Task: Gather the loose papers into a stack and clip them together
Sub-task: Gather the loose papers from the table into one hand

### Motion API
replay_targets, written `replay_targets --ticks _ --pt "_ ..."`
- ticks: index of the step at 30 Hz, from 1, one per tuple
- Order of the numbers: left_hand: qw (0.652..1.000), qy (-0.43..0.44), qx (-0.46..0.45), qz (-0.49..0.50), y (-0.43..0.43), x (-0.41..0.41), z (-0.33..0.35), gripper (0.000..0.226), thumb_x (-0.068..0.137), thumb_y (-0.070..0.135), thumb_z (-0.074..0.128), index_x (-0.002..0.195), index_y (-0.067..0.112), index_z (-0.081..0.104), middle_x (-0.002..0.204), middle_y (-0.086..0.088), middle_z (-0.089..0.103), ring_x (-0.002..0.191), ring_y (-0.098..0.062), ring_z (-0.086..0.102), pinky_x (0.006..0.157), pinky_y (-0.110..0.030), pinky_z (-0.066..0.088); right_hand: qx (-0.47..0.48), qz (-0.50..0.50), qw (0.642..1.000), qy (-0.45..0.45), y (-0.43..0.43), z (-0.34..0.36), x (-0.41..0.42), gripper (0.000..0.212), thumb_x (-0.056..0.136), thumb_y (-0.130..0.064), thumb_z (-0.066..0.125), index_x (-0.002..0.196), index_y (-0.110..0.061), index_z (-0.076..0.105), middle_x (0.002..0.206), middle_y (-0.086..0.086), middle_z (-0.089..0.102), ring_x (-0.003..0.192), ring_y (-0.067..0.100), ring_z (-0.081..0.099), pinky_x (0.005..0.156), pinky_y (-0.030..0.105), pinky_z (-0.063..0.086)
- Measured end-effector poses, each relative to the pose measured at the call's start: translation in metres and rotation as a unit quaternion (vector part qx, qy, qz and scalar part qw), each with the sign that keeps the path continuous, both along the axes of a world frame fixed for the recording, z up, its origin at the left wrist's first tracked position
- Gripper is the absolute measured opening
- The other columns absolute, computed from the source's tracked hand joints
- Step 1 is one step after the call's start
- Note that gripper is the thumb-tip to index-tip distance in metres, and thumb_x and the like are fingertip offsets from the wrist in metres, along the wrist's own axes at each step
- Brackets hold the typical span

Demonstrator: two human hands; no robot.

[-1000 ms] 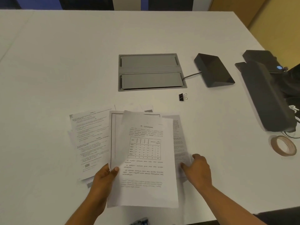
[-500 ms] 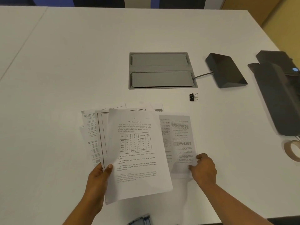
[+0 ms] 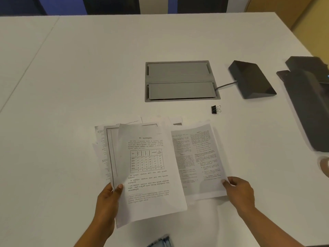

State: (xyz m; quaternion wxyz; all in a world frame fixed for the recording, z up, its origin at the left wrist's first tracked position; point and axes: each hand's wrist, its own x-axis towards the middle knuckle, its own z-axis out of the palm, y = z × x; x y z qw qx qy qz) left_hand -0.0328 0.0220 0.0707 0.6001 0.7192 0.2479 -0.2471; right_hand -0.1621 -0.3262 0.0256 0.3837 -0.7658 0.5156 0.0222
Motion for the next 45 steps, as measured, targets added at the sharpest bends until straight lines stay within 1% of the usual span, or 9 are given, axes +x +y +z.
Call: replay_targets --ticks 5,11,18,21,28,31,34,41,45 --pt "0.999 0.001 0.035 0.018 0.004 0.006 0.005 0.014 0.102 0.021 0.051 0.094 0.022 0.062 0.103 -0.008 0.072 0.091 -0.038 0.067 0.09 -0.057 0.053 0.103 -0.084 0.986 -0.1 -0.011 0.021 -0.007 0.021 0.09 -0.015 0.063 0.109 -0.009 0.071 0.092 0.007 0.071 0.079 0.027 0.065 0.062 0.037 0.055" --pt "0.999 -0.014 0.032 0.028 0.0 0.006 0.007 0.015 0.103 0.019 0.049 0.107 0.021 0.063 0.104 -0.006 0.071 0.093 -0.037 0.066 0.091 -0.055 0.052 0.205 -0.181 0.941 -0.2 -0.018 0.058 -0.018 0.023 0.091 -0.011 0.062 0.113 -0.007 0.067 0.101 0.011 0.068 0.08 0.021 0.059 0.066 0.03 0.049" --pt "0.999 -0.019 -0.017 0.029 -0.023 0.001 -0.001 0.033 0.099 0.017 0.054 0.132 0.014 0.058 0.134 -0.007 0.062 0.112 -0.032 0.062 0.106 -0.053 0.045 0.294 -0.092 0.926 -0.219 0.011 0.084 -0.012 0.016 0.09 -0.006 0.06 0.102 -0.002 0.069 0.098 0.015 0.076 0.088 0.029 0.065 0.077 0.038 0.052" --pt "0.997 -0.014 -0.065 0.034 -0.042 -0.005 0.011 0.021 0.099 0.013 0.056 0.116 0.021 0.065 0.127 0.003 0.062 0.113 -0.025 0.059 0.109 -0.046 0.041 0.306 -0.063 0.928 -0.203 0.034 0.086 -0.002 0.012 0.087 -0.006 0.064 0.097 0.0 0.069 0.09 0.015 0.077 0.08 0.028 0.065 0.075 0.038 0.051" --pt "0.988 0.002 -0.152 0.0 -0.061 -0.016 0.03 0.017 0.099 0.011 0.056 0.101 0.016 0.072 0.089 0.0 0.08 0.078 -0.017 0.077 0.06 -0.028 0.06 0.195 0.036 0.966 -0.167 0.057 0.095 0.013 0.031 0.076 -0.015 0.079 0.104 -0.016 0.066 0.098 0.001 0.075 0.087 0.019 0.07 0.071 0.027 0.053" --pt "0.988 -0.002 -0.157 -0.01 -0.058 -0.017 0.035 0.019 0.098 0.012 0.057 0.104 0.022 0.072 0.101 0.004 0.079 0.092 -0.015 0.074 0.081 -0.034 0.058 0.223 0.081 0.961 -0.143 0.052 0.103 0.025 0.049 0.076 -0.033 0.079 0.119 -0.025 0.057 0.11 -0.006 0.07 0.099 0.016 0.068 0.083 0.036 0.056" --pt "0.984 -0.002 -0.175 -0.042 -0.055 -0.017 0.046 0.026 0.099 0.014 0.054 0.119 0.021 0.07 0.115 -0.001 0.075 0.109 -0.021 0.07 0.1 -0.045 0.052 0.394 0.074 0.907 -0.13 0.051 0.107 0.036 0.035 0.087 -0.036 0.065 0.119 -0.023 0.065 0.114 -0.001 0.074 0.103 0.022 0.071 0.096 0.049 0.051" --pt "0.984 -0.01 -0.16 -0.072 -0.046 -0.017 0.054 0.026 0.102 0.028 0.048 0.111 0.031 0.072 0.107 0.009 0.077 0.099 -0.01 0.073 0.076 -0.022 0.057 0.345 0.081 0.924 -0.144 0.057 0.091 0.032 0.064 0.061 -0.038 0.085 0.115 -0.007 0.067 0.103 0.006 0.077 0.096 0.027 0.073 0.087 0.039 0.055" --pt "0.988 -0.014 -0.152 -0.028 -0.044 -0.023 0.051 0.022 0.103 0.035 0.042 0.108 0.037 0.063 0.106 0.015 0.072 0.099 -0.006 0.066 0.088 -0.025 0.051 0.329 0.102 0.928 -0.139 0.061 0.085 0.025 0.032 0.08 -0.009 0.069 0.112 -0.007 0.069 0.104 0.01 0.076 0.096 0.03 0.072 0.096 0.051 0.049"
